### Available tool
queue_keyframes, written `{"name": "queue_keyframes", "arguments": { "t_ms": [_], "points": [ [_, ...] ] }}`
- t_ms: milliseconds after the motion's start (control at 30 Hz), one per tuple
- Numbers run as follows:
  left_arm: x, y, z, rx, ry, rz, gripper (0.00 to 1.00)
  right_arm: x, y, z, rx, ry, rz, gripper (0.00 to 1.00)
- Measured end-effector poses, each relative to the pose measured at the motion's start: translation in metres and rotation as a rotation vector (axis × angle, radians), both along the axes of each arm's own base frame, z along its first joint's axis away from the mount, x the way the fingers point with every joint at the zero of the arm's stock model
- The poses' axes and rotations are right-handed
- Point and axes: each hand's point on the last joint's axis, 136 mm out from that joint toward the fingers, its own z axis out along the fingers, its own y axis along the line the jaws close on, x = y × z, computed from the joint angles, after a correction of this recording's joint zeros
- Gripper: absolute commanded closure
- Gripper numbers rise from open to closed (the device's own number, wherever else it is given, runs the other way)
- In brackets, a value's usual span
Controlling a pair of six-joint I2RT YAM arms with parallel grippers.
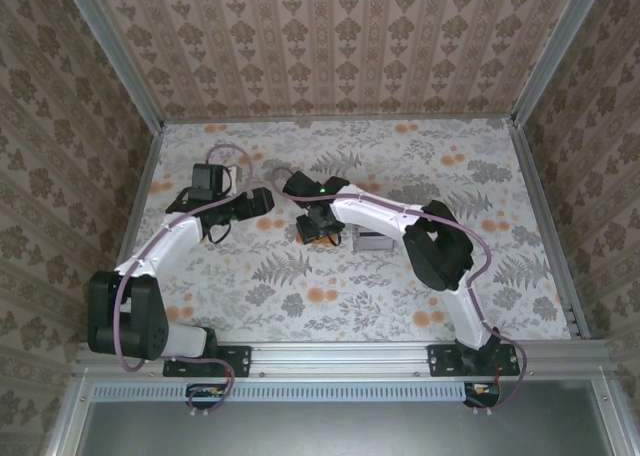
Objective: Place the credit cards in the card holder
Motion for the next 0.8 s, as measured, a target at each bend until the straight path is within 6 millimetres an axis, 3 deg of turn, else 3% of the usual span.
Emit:
{"name": "queue_keyframes", "arguments": {
  "t_ms": [100,500,733,800],
  "points": [
    [-0.001,-0.002,-0.003,-0.006,0.011,-0.010,0.00,0.007,0.005,-0.003,-0.006,-0.005,-0.003,0.49],
    [0.001,-0.006,0.000,-0.024,0.000,-0.024,0.00,0.007,-0.004,-0.022,-0.024,0.056,-0.026,0.52],
    [0.000,-0.006,0.000,-0.025,0.001,-0.025,0.00,0.011,-0.003,-0.026,0.016,0.082,-0.043,0.81],
    [0.000,-0.006,0.000,-0.026,-0.002,-0.025,0.00,0.011,-0.003,-0.026,0.013,0.078,-0.042,0.85]
  ]
}}
